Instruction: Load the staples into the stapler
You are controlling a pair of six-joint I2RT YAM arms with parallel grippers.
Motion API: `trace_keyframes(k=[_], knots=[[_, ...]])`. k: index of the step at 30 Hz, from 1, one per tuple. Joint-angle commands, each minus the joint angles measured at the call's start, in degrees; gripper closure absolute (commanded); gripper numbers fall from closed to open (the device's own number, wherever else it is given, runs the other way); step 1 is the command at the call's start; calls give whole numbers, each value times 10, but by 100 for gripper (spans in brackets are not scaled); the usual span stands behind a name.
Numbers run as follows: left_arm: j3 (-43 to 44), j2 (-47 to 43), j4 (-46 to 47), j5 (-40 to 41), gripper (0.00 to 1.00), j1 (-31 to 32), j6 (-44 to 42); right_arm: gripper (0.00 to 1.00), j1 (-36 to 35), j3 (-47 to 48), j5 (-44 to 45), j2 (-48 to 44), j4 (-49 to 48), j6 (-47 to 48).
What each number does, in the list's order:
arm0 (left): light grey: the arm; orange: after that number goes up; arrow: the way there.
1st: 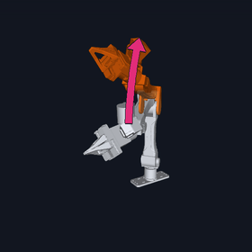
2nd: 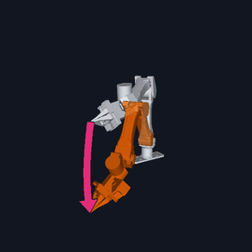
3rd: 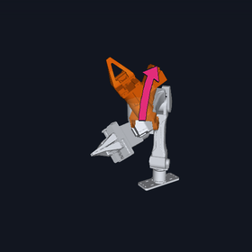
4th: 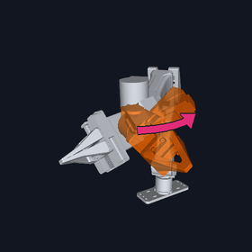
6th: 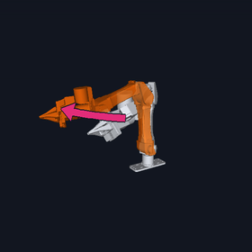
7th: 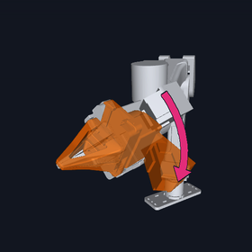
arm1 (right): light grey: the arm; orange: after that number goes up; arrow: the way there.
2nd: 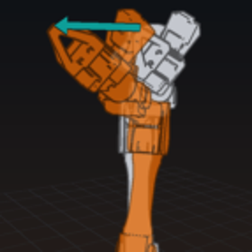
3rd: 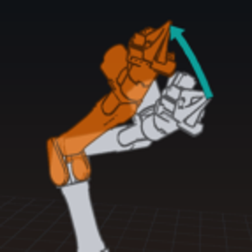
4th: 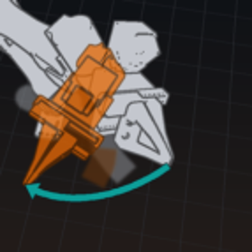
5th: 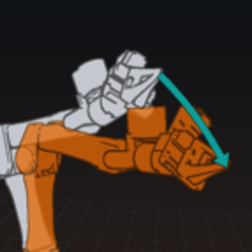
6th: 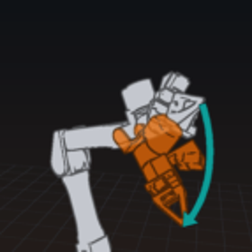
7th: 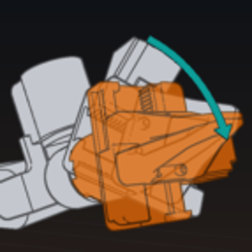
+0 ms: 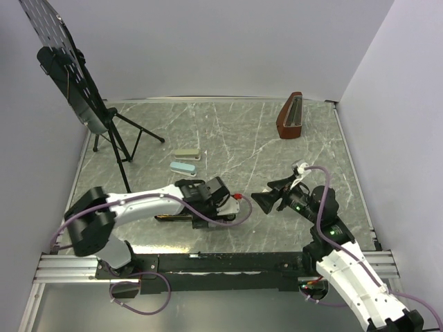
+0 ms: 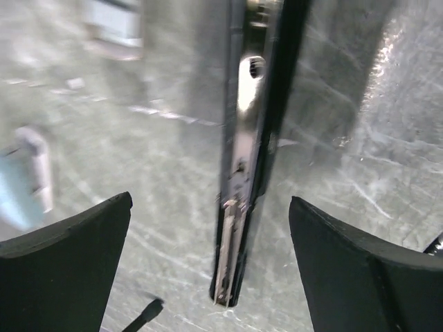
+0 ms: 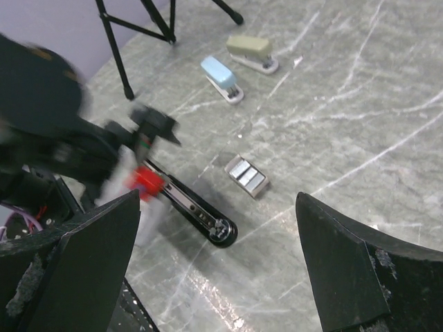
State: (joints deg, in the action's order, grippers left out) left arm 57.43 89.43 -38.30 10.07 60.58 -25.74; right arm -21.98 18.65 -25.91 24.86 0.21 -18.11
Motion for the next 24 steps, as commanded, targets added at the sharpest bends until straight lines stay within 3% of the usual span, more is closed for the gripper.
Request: trace_keyframes(k=[1,6,13,17,21,24], knots=[[0,-97,39,53,1,2,40,0,-2,36,19,39,21,-3],[-21,-177,98,89,1,2,154,0,-9,81,45,102,80,-12],[-86,-324,154,145,1,2,341,5,-100,134,93,235,105,15],[-142,-452,192,170,1,2,370,7,-208,187,100,330,122,99],[-188,-625,246,161,1,4,359,9,-274,260,120,453,130,157],[-212,-700,272,164,1,4,346,11,-303,310,129,528,139,203]])
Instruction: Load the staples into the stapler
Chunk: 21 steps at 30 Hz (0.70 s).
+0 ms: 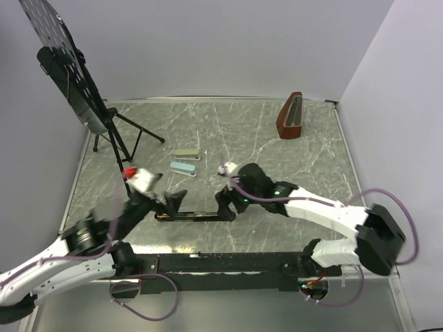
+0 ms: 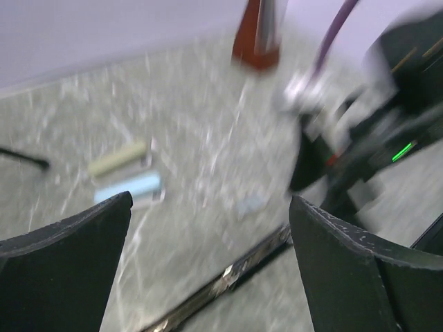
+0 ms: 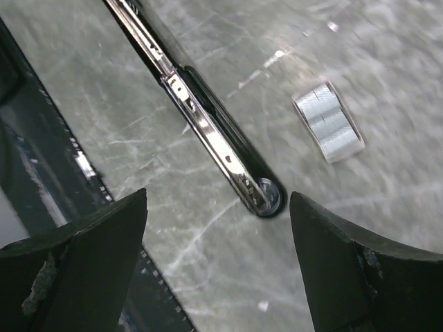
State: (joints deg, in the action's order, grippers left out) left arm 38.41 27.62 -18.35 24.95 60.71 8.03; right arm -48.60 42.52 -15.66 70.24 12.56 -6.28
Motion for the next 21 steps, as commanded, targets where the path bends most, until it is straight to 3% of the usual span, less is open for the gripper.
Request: trace_keyframes(k=[1,6,15,17,20,21], knots=[[-26,-94,75,10,1,3,1,12,-44,84,27,93,20,103],[-19,-101,57,40,1,3,-14,20,-69,171,29,203,72,143],[0,-71,38,98,1,-6,9,30,-104,215,33,287,100,167],[-5,-77,44,89,1,-18,13,36,-109,221,48,298,103,167],[-10,-85,53,73,0,-43,18,53,-111,218,66,302,95,157],[-11,-85,54,62,0,-50,23,68,-111,217,69,300,92,153]])
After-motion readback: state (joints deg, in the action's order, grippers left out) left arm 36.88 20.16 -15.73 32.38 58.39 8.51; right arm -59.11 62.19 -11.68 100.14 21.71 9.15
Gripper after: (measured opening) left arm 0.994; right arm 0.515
